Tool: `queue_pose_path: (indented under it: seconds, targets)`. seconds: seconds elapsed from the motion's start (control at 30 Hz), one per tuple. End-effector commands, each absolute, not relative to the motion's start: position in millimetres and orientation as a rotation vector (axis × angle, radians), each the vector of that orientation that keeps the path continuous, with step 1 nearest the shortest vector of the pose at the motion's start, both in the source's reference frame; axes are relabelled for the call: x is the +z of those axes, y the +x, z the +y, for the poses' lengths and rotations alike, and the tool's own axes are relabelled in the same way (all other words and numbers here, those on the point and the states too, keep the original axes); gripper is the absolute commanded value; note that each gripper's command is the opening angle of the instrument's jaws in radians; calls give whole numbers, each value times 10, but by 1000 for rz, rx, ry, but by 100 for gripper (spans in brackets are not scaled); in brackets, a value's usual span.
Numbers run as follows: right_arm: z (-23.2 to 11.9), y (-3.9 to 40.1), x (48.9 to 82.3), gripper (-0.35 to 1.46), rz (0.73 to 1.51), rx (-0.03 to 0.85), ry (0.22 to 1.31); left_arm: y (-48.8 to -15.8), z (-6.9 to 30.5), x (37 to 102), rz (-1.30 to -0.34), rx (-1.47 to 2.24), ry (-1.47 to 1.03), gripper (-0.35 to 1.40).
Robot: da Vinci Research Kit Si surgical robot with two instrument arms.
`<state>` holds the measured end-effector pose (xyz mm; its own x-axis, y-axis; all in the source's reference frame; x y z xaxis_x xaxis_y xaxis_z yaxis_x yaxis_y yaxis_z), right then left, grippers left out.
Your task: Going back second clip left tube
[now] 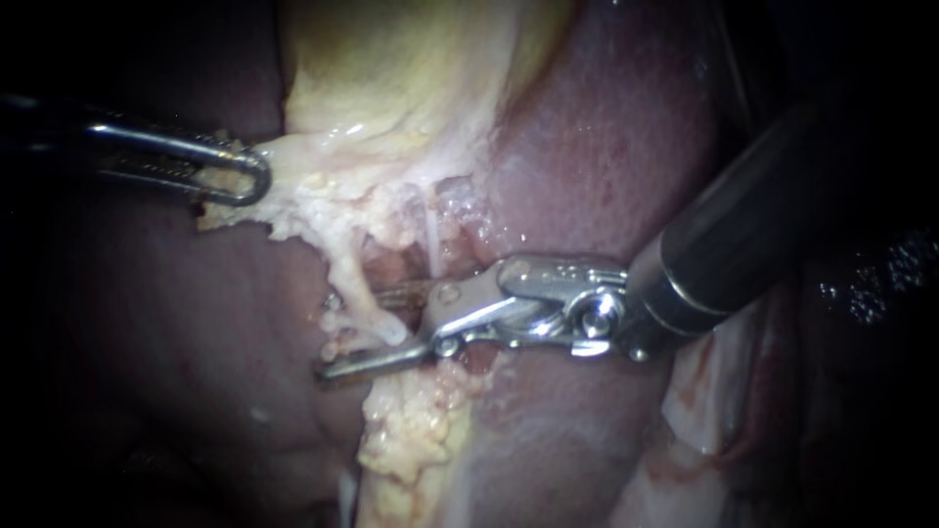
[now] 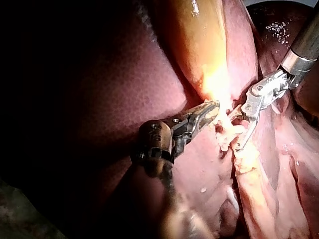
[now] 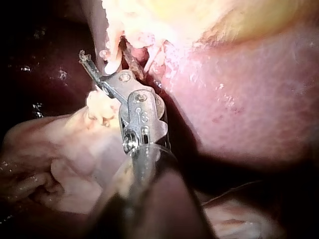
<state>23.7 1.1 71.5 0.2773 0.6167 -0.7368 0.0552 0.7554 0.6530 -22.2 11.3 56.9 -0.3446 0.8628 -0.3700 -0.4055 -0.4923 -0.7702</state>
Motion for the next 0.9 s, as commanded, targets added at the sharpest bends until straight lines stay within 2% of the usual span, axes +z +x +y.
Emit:
queue_pose_path:
  seconds: [0.03,0.47,0.73,0.9]
  targets:
    - [12,234,716,50,1253,406,631,-222,113,569,-726,1930,-997,-35]
    - [14,204,705,50,1267,355,592,-221,112,567,-726,1930,-997,-35]
    - [-2,165,689,50,1273,310,505,-220,112,567,-726,1930,-997,-35]
    - [-9,129,675,50,1281,236,419,-220,112,567,-726,1930,-997,-35]
